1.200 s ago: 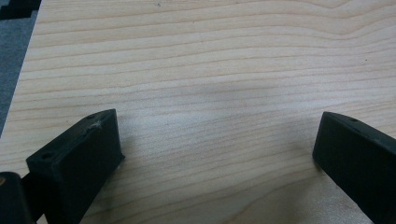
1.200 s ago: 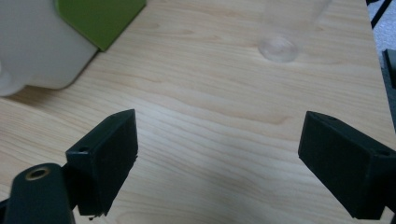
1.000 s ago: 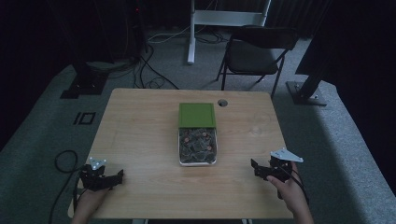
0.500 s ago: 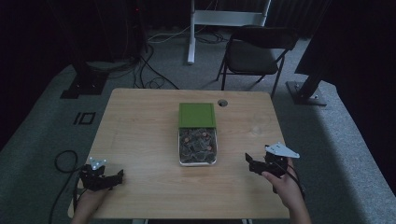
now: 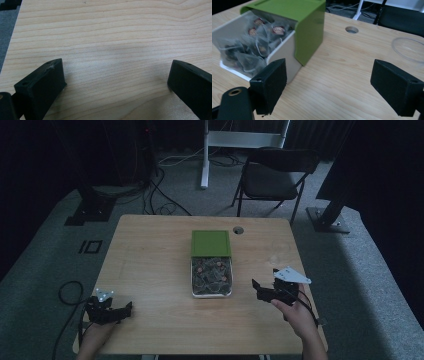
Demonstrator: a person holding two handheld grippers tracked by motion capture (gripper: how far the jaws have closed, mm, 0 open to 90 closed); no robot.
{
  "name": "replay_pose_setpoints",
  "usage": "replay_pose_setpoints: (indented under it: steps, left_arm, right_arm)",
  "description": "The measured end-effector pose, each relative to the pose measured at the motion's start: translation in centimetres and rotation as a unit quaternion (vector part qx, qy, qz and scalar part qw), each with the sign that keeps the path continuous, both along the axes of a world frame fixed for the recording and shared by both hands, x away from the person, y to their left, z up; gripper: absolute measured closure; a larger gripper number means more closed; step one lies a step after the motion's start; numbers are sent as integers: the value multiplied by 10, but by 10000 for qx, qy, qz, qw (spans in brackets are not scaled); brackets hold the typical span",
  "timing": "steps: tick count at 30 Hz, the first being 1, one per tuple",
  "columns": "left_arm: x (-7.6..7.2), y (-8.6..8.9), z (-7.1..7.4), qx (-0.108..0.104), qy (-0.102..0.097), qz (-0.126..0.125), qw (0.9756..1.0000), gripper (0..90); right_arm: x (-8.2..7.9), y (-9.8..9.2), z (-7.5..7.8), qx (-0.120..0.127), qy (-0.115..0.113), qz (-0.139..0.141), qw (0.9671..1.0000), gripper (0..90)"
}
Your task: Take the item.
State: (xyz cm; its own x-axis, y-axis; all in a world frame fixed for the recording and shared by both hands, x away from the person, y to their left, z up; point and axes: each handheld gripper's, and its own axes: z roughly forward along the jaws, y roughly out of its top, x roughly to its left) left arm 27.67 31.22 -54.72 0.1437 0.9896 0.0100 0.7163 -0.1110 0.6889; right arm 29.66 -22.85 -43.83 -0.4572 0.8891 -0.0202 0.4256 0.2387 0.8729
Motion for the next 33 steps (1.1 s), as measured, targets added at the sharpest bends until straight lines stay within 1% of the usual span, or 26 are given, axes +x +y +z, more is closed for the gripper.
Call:
replay_pose_setpoints:
  steps: [1, 13, 27, 29, 33]
  left_arm:
    - [0, 0, 0, -1, 0, 1, 10000, 17]
    - [0, 0, 0, 0, 1, -1, 10000, 16]
    - [0, 0, 0, 0, 1, 0, 10000, 16]
    - [0, 0, 0, -2, 0, 0, 10000, 16]
    - [0, 0, 0, -2, 0, 1, 10000, 17]
  right_arm:
    - [1, 4, 2, 45, -12, 45, 10000, 136]
    - [6, 28, 12, 104, -87, 356, 9993, 142]
    - [9, 56, 11, 68, -51, 731, 9973, 143]
    - [9, 58, 11, 61, -54, 748, 9972, 143]
    - [10, 68, 11, 51, -69, 885, 9960, 143]
